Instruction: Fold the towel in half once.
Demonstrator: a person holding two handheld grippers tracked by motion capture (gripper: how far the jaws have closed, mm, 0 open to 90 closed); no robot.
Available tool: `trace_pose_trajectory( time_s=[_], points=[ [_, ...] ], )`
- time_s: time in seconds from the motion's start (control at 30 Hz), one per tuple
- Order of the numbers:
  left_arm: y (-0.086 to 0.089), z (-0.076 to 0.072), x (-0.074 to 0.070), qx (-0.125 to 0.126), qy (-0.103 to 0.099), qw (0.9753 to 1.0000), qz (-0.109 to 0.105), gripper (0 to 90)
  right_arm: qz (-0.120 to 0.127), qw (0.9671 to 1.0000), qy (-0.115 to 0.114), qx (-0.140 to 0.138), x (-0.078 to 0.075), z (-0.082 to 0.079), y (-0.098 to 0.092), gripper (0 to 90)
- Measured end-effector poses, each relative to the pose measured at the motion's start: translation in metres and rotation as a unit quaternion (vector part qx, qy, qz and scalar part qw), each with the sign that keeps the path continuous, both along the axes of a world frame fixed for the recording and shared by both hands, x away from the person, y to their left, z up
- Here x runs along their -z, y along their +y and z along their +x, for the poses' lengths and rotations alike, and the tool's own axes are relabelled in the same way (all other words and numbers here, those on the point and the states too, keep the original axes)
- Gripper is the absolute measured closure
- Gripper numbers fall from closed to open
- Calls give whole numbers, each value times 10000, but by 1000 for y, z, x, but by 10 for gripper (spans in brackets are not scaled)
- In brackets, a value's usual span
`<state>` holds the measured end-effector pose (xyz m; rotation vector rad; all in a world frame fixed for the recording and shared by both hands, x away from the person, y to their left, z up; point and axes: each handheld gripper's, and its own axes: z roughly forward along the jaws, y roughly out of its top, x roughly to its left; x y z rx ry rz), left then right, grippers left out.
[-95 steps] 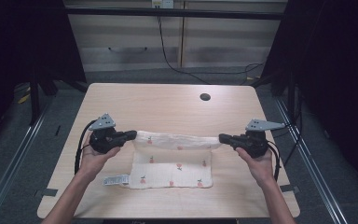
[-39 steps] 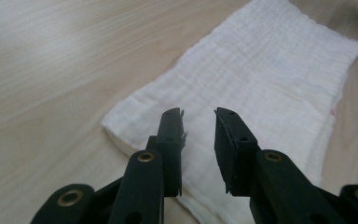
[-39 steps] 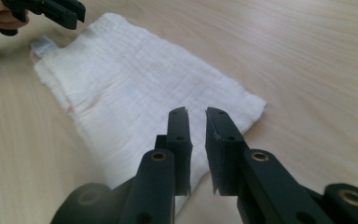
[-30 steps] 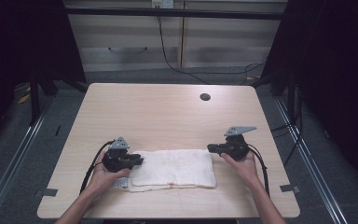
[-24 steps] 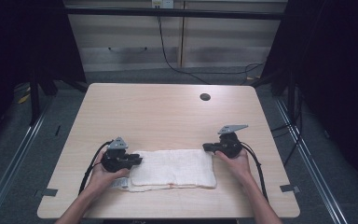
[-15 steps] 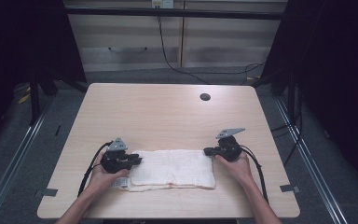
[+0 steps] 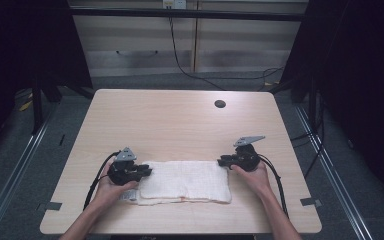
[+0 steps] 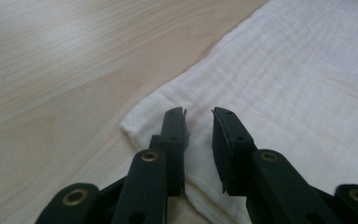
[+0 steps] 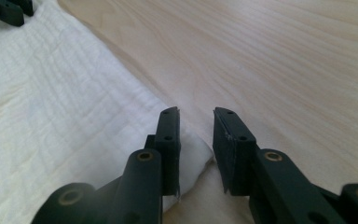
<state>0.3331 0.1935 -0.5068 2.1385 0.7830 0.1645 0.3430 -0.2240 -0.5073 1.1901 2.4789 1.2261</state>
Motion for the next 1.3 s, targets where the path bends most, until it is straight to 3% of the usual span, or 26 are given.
trace_pose_trajectory(
  time_s=[0.17, 0.27, 0.33, 0.4, 0.47, 0.6, 0.63, 0.7, 0.8, 0.9, 1.13, 1.3],
  points=[
    [1, 1, 0, 0, 42, 10000, -42, 741, -6, 10000, -48, -59, 1, -1, 3, 701],
    [0, 2, -1, 8, 98, 9999, -32, 726, -42, 9999, 0, -159, 1, -1, 2, 825],
    [0, 4, -1, 24, 248, 9996, -134, 684, -110, 9997, 14, -207, 0, -2, 2, 875],
    [1, 6, -5, 35, 180, 9998, -88, 642, -121, 9997, 57, -191, -1, -1, 2, 884],
    [5, 8, -10, -19, 159, 9995, -286, 611, -102, 9997, 98, -176, -1, -1, 2, 886],
    [11, 18, -19, -194, 126, 9992, -322, 570, -77, 9998, 134, -145, -1, 0, 1, 887],
    [12, 22, -19, -261, 210, 9988, -352, 568, -68, 9998, 141, -126, -1, 0, 1, 887],
    [13, 29, -16, -289, 272, 9989, -235, 551, -71, 9998, 154, -96, -1, 0, 2, 887],
    [14, 34, -10, -371, 350, 9984, -251, 524, -75, 9998, 144, -103, -1, 0, 2, 888],
    [9, 33, -6, -314, 313, 9990, -27, 496, -70, 9998, 132, -99, -1, 0, 1, 887],
    [9, 34, -3, -331, 350, 9988, 11, 529, -70, 9999, 104, -107, -1, -1, 1, 887],
    [6, 32, -2, -157, 280, 9995, 5, 666, -62, 9999, 104, -102, -1, -1, 1, 887]
  ],
)
